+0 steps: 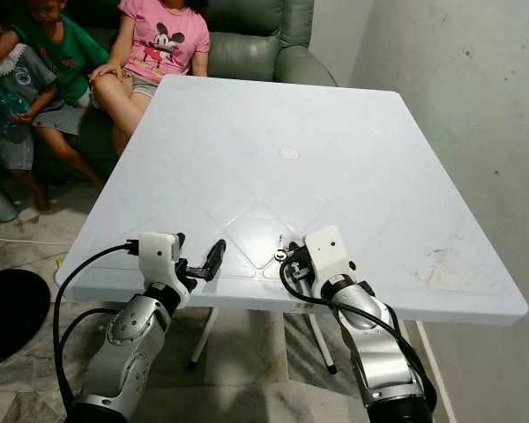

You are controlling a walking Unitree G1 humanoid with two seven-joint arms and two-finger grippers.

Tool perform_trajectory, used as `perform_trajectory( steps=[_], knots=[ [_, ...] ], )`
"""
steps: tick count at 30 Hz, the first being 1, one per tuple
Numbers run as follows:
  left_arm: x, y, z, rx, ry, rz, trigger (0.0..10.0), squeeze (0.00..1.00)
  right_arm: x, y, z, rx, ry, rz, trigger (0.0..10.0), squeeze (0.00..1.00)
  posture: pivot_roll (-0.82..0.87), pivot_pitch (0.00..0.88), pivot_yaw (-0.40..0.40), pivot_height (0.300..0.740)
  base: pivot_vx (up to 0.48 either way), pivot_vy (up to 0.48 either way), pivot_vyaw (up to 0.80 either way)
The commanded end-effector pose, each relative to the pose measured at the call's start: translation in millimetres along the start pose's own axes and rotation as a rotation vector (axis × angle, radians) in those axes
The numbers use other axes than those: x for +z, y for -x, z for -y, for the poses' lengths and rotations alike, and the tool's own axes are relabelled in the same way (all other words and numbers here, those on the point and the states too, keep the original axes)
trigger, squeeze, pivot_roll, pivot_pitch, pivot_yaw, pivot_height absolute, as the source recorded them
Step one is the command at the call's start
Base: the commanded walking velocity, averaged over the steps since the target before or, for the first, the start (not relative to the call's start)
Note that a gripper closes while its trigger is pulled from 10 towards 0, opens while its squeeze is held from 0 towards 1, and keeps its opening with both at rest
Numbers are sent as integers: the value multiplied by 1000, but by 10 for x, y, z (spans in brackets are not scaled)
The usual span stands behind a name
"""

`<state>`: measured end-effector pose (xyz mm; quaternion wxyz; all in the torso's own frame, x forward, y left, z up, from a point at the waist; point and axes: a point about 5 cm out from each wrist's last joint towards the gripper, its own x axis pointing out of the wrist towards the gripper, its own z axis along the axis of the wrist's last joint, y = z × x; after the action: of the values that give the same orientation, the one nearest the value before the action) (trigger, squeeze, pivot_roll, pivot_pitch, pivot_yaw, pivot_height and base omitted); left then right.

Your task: Hang keys on a hook

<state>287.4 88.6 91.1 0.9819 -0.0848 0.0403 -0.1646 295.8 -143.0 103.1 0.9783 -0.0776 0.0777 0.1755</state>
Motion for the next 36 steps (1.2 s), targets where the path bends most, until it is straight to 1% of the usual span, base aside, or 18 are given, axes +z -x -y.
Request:
perform_trajectory(
  steps=[1,4,6,7,9,10,11,12,16,17,19,20,22,23,28,36],
  knots=[
    [5,-22,138,-38,28,4,10000,0,70,36,61,-19,-11,35,10000,1000,7,68,-66,732,0,0,0],
    [0,-22,151,-46,27,1,10000,0,66,46,39,15,-36,36,10000,1000,8,68,-66,732,0,0,0],
    [-3,-27,163,-53,20,-2,10000,0,89,60,11,48,-34,53,10000,1000,8,68,-66,732,0,0,0],
    [0,-28,161,-54,20,-1,10000,0,97,61,5,45,-23,53,10000,1000,8,69,-66,732,0,0,0],
    [8,-33,159,-53,22,0,10000,0,68,52,-12,58,-26,4,10000,1000,8,75,-66,732,0,0,0],
    [16,-39,157,-51,23,1,10000,0,80,51,-25,58,-25,14,10000,506,8,75,-66,732,0,0,0],
    [16,-39,157,-51,23,1,10000,0,80,51,-25,58,-25,14,10000,506,8,75,-66,732,0,0,0],
    [24,-43,155,-49,26,3,10000,0,76,45,-37,63,-29,8,10000,0,7,75,-65,732,0,0,0],
    [32,-52,164,-52,24,5,10000,0,58,21,-106,64,-52,-10,10000,0,9,76,-65,732,0,0,0],
    [34,-54,166,-53,24,5,10000,0,46,3,-146,62,-84,-24,10000,0,10,78,-65,732,0,0,0],
    [36,-56,166,-53,24,5,10000,0,41,-8,-169,60,-105,-32,10000,0,10,78,-65,732,0,0,0],
    [37,-56,168,-53,24,5,10000,0,36,-23,-219,54,-118,-43,10000,0,10,78,-65,732,0,0,0],
    [38,-56,169,-53,24,5,10000,0,35,-28,-238,50,-119,-46,10000,0,10,78,-65,732,0,0,0],
    [38,-57,170,-53,25,5,10000,0,12,-41,-288,50,-132,-63,10000,0,15,75,-67,732,0,0,0],
    [44,-57,174,-54,26,8,10000,0,-1,-55,-382,53,-147,-70,10000,0,15,75,-67,732,0,0,0],
    [43,-67,183,-57,26,9,10000,0,43,-93,-336,6,-171,-47,10000,0,17,62,-69,732,0,0,0]
  ],
)
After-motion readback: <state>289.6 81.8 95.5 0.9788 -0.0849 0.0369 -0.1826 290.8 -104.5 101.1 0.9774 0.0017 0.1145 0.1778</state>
